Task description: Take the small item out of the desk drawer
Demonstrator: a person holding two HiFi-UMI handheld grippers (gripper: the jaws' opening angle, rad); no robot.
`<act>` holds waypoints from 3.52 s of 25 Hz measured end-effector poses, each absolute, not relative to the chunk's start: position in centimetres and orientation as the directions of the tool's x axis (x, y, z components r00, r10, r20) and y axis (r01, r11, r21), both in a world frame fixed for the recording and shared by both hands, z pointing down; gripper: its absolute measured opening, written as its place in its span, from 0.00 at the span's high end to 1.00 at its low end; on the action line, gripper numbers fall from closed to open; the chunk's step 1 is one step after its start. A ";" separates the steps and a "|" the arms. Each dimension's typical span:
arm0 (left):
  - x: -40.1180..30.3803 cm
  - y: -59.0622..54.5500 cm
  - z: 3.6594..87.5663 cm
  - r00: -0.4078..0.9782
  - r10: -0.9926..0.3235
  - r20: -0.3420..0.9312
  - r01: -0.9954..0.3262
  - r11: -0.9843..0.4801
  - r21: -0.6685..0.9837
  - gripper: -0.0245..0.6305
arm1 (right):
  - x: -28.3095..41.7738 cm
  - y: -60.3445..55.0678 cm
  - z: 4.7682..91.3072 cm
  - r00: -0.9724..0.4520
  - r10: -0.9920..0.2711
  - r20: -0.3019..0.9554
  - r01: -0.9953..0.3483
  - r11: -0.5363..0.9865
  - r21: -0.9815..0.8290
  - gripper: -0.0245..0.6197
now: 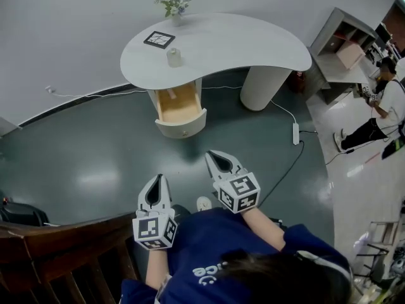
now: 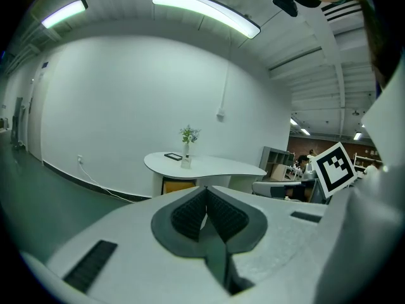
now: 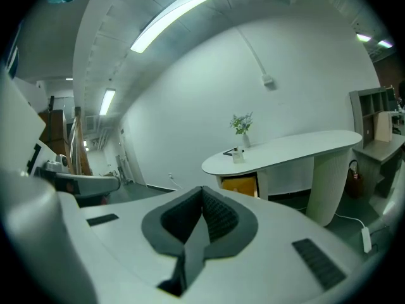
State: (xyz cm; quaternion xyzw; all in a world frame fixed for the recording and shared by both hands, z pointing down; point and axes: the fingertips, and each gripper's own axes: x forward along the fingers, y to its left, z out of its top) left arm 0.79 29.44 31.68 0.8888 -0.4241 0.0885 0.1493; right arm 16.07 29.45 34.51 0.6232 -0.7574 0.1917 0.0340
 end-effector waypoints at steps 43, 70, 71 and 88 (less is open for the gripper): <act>-1.5 -1.3 35.5 0.761 -0.545 0.351 -0.632 -0.745 0.215 0.96 | 15.4 4.4 42.1 -0.004 -0.837 0.547 -0.993 -0.061 -0.101 0.95; -6.0 -2.5 39.6 0.514 -0.679 0.525 -0.855 -0.452 0.252 0.96 | 15.1 -6.2 59.3 -0.141 -0.446 0.884 -0.693 0.682 0.234 0.88; -6.2 -2.4 39.8 0.505 -0.681 0.530 -0.861 -0.442 0.252 0.96 | 15.2 -6.5 59.9 -0.128 -0.439 0.889 -0.681 0.691 0.243 0.87; -11.3 -1.1 45.1 0.384 -0.707 0.594 -0.923 -0.280 0.263 0.96 | 15.9 -10.4 66.4 -0.064 -0.522 0.850 -0.710 0.623 0.329 0.73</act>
